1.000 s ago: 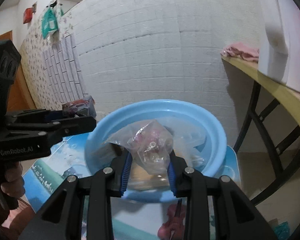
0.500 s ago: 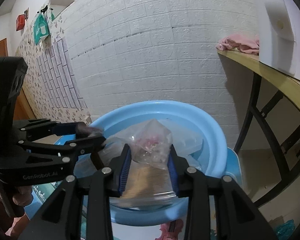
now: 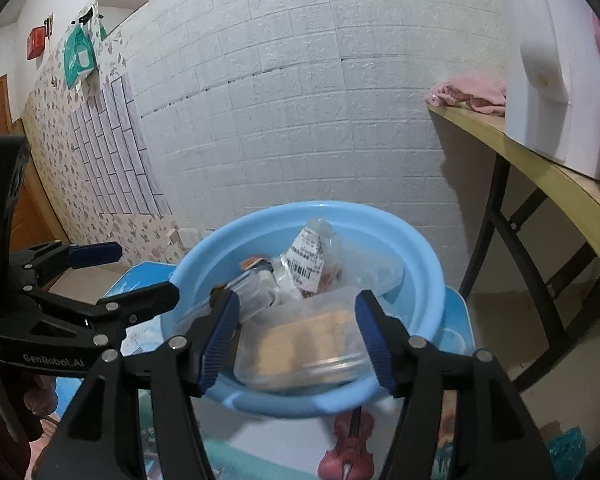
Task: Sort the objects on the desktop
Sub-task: 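Open both grippers to drop the packet and bag into the basin, then withdraw both grippers from the basin back over the table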
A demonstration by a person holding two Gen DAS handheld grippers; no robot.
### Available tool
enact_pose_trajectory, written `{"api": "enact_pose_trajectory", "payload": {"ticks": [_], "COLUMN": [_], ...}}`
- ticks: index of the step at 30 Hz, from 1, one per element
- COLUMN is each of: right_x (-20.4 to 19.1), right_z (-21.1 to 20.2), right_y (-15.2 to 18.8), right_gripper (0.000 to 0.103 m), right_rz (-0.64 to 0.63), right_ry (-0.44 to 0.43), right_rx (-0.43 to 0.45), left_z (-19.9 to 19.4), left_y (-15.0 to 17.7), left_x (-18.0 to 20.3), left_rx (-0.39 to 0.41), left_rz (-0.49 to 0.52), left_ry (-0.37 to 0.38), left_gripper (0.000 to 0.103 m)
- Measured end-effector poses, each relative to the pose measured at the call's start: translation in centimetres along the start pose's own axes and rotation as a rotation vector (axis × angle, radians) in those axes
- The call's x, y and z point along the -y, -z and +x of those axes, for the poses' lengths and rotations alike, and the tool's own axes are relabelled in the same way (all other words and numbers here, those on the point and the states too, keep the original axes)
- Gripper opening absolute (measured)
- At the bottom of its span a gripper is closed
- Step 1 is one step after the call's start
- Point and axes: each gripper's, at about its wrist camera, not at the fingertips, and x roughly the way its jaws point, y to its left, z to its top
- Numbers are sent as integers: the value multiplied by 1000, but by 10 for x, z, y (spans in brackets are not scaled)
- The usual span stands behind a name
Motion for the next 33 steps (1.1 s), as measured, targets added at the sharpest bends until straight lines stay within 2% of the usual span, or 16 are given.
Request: {"api": "enact_pose_trajectory", "payload": {"ticks": [3,4,6,10,15,19,22,24,28,30,33], "right_x": [-2,-2,-4,-13,-25,-33,-36,-36,-38,-38,-39], "right_z": [-5,-6,-9,-16,-24,-28,-29,-31,-36,-37,-40], "right_y": [2,2,3,5,6,7,7,6,1,0,0], "right_gripper": [64,68,70,71,77,78,78,78,78,78,78], "right_rz": [34,45,52,46,49,49,44,57,58,53,59], "right_ry": [-5,4,33,56,77,84,98,124,150,158,185], "right_rx": [-27,-39,-59,-75,-82,-89,-87,-69,-28,-19,16], "left_z": [-8,-10,-14,-26,-28,-34,-35,-37,-49,-54,-56], "left_y": [7,9,13,22,34,47,50,51,54,54,54], "left_x": [2,2,1,-12,-35,-58,-66,-66,-60,-58,-61], "left_rx": [-14,-28,-49,-52,-106,-80,-75,-45,63,100,108], "left_rz": [32,41,44,-5,-105,-196,-223,-208,-124,-118,-132], "left_ry": [-60,-65,-44,-20,-28,-12,-15,-43,-130,-130,-110], "left_gripper": [97,97,97,97,97,97,97,97,97,97,102]}}
